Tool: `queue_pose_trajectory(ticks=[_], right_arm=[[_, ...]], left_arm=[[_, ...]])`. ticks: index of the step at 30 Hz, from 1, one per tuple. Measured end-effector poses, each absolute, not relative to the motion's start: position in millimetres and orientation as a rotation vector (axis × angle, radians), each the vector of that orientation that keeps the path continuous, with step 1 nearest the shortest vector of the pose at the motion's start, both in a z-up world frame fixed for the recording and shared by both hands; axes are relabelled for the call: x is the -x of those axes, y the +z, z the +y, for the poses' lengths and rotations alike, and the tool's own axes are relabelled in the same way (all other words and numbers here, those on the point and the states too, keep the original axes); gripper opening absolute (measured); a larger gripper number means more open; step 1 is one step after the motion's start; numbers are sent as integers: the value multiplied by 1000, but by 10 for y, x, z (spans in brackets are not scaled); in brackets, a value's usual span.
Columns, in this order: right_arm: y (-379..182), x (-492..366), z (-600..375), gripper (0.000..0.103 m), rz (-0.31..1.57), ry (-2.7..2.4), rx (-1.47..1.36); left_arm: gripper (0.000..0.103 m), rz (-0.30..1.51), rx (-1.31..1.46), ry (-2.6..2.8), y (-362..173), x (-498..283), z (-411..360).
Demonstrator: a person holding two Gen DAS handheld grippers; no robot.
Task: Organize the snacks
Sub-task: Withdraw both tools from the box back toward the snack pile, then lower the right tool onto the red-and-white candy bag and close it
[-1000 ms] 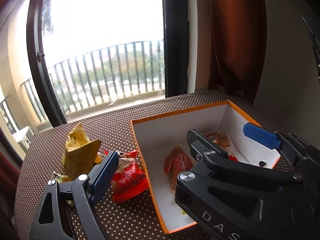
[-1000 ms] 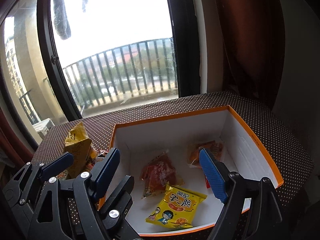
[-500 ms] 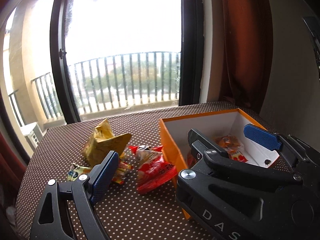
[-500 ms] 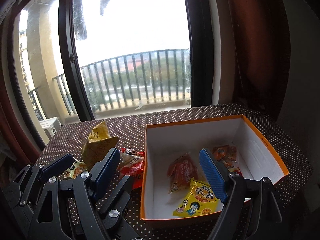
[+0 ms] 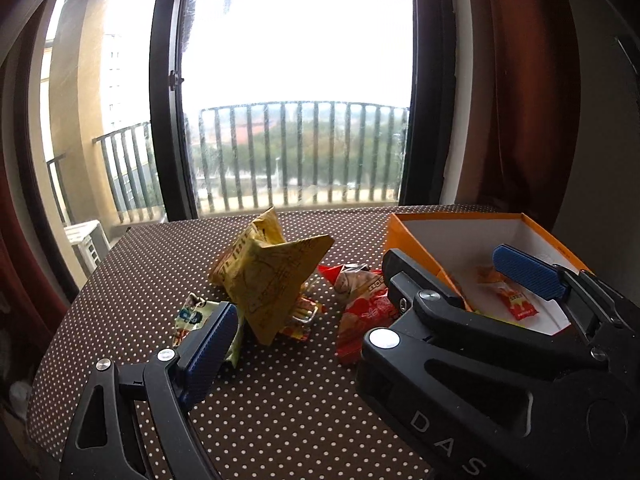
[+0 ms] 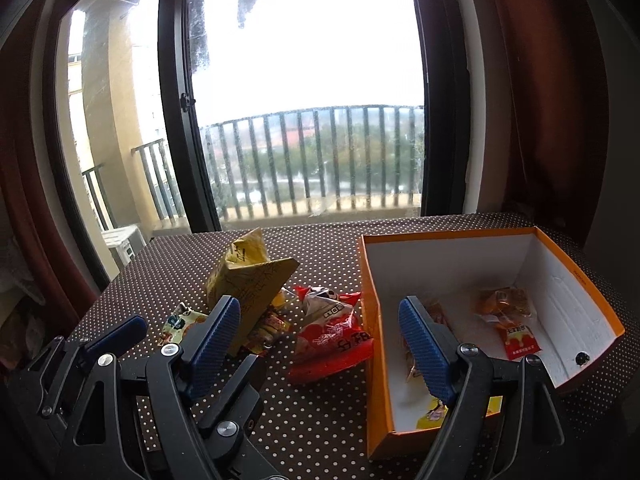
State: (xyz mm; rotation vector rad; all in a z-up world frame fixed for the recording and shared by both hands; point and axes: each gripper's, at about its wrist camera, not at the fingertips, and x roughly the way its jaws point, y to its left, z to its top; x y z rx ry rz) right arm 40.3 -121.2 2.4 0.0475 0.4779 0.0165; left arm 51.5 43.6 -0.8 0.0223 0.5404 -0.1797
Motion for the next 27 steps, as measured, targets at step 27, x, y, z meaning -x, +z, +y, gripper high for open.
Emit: queue_pose_trajectory(ticks=[27], right_arm=[[-594, -1141, -790, 80, 597, -45, -4]], left_arm=[[89, 706, -42, -70, -615, -1283, 840]])
